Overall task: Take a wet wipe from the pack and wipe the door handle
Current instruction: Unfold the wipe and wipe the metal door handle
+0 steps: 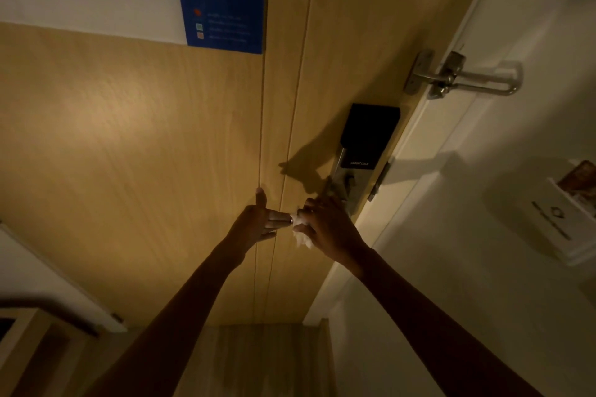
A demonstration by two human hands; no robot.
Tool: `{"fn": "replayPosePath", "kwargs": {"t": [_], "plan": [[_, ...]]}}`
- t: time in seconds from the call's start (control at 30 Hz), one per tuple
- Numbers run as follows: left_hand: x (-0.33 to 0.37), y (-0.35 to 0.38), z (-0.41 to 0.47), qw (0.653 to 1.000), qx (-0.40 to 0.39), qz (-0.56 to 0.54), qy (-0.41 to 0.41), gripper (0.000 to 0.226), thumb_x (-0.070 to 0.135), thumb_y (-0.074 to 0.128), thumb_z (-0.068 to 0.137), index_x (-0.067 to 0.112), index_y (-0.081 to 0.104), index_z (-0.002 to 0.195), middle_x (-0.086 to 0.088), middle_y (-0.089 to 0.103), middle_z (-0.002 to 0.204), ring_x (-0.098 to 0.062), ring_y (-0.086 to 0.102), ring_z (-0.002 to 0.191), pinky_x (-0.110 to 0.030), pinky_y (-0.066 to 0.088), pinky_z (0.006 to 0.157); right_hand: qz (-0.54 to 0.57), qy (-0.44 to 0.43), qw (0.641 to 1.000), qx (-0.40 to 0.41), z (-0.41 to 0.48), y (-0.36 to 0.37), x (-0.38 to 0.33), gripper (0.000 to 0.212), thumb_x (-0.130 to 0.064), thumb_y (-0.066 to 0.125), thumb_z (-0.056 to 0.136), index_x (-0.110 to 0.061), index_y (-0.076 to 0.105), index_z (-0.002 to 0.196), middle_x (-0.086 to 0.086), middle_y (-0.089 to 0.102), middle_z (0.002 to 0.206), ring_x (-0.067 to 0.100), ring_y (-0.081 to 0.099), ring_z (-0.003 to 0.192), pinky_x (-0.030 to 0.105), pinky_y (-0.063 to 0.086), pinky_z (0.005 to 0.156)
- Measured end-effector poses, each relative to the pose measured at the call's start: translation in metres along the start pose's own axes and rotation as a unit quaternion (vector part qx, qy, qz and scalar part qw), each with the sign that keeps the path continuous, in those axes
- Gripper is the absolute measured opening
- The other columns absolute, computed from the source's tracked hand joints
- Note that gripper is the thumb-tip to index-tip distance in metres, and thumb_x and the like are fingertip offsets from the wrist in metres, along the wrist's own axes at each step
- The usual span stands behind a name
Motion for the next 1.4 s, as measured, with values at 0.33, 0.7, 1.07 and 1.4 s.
{"fn": "replayPosePath", "kwargs": {"t": [0.33, 0.7, 1.07, 1.4], "plan": [[-0.006, 0.007, -0.01, 0.999, 0.014, -0.006, 0.041, 0.083, 0.064, 0.009, 0.092, 0.013, 0.074, 0.1, -0.006, 0.074, 0.107, -0.011, 0.065, 0.098, -0.024, 0.049, 0.081, -0.115, -0.005, 0.993, 0.029, -0.008, 0.003, -0.008, 0.027, -0.032, 0.068, 0.085, -0.011, 0.064, 0.1, 0.009, 0.067, 0.102, 0.027, 0.063, 0.101, 0.04, 0.052, 0.089], [0.001, 0.013, -0.016, 0.998, 0.026, 0.009, 0.05, 0.078, 0.056, 0.013, 0.097, 0.004, 0.069, 0.11, -0.016, 0.069, 0.114, -0.021, 0.063, 0.111, -0.027, 0.049, 0.087, -0.17, 0.013, 0.979, 0.109, -0.022, 0.028, 0.008, 0.034, -0.034, 0.06, 0.089, -0.009, 0.055, 0.112, 0.014, 0.06, 0.116, 0.029, 0.047, 0.111, 0.042, 0.048, 0.092], [0.002, 0.014, -0.014, 0.998, 0.032, 0.025, 0.052, 0.072, 0.054, 0.019, 0.098, 0.003, 0.069, 0.108, -0.017, 0.069, 0.114, -0.017, 0.064, 0.106, -0.025, 0.05, 0.082, 0.03, 0.127, 0.985, 0.11, -0.051, 0.016, 0.033, 0.033, -0.028, 0.068, 0.087, -0.015, 0.064, 0.117, 0.012, 0.053, 0.132, 0.026, 0.052, 0.112, 0.033, 0.051, 0.084], [0.003, 0.012, -0.013, 0.998, 0.023, 0.037, 0.035, 0.074, 0.056, 0.019, 0.097, 0.002, 0.067, 0.114, -0.015, 0.069, 0.114, -0.014, 0.065, 0.097, -0.019, 0.052, 0.072, 0.013, 0.105, 0.985, 0.139, -0.067, 0.009, 0.046, 0.039, -0.006, 0.076, 0.079, -0.008, 0.067, 0.117, 0.013, 0.067, 0.103, 0.026, 0.064, 0.092, 0.034, 0.062, 0.07]]}}
Point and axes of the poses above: each hand's wrist, its own z-axis towards the middle knuckle, its own y-axis out of the palm, x = y × z, the point moved 1 cm from there along z, towards the middle knuckle
